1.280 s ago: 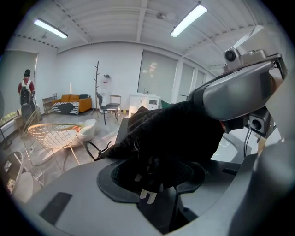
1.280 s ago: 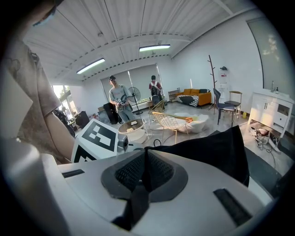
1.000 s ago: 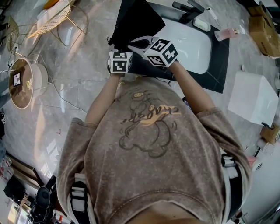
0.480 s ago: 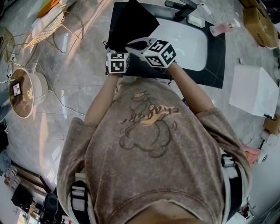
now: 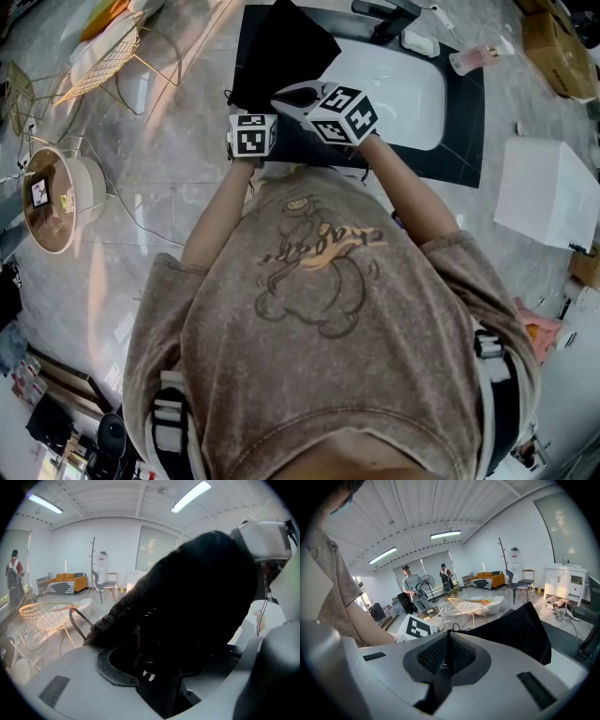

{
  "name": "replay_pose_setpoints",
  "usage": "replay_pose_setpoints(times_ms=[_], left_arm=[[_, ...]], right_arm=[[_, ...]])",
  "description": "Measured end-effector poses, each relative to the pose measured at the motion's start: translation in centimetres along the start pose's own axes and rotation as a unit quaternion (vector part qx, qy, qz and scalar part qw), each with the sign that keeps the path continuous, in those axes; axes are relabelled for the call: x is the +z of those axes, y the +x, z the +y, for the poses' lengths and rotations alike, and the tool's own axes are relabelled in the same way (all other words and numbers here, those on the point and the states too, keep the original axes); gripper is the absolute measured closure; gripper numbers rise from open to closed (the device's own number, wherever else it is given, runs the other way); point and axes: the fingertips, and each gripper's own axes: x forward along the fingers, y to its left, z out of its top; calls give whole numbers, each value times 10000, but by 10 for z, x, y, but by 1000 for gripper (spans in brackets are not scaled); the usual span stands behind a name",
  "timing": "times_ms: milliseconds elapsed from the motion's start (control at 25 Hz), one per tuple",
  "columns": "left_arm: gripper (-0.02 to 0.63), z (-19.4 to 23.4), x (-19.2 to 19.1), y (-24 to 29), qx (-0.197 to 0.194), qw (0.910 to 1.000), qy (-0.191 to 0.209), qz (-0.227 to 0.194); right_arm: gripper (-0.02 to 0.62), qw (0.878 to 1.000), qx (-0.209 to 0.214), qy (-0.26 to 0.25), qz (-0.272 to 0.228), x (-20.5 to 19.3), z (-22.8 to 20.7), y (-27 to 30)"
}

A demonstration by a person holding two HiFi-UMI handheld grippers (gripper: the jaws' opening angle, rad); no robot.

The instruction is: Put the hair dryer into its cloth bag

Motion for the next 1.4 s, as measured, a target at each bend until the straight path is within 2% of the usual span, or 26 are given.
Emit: replay_pose_setpoints(times_ms=[400,920,1400], left_arm=[[413,3,-1,-55,-3,9996,-121,-267],[413,40,-11,-122,619,9954,-513,-523],[413,46,3,-145,838,9906,-771,-760]], right_arm=[[575,10000,79,-17,11,-5,0,9],[575,9975,173,-383,570,-38,5,48],[574,9936,-69,-524,1000,-76,-8,81]])
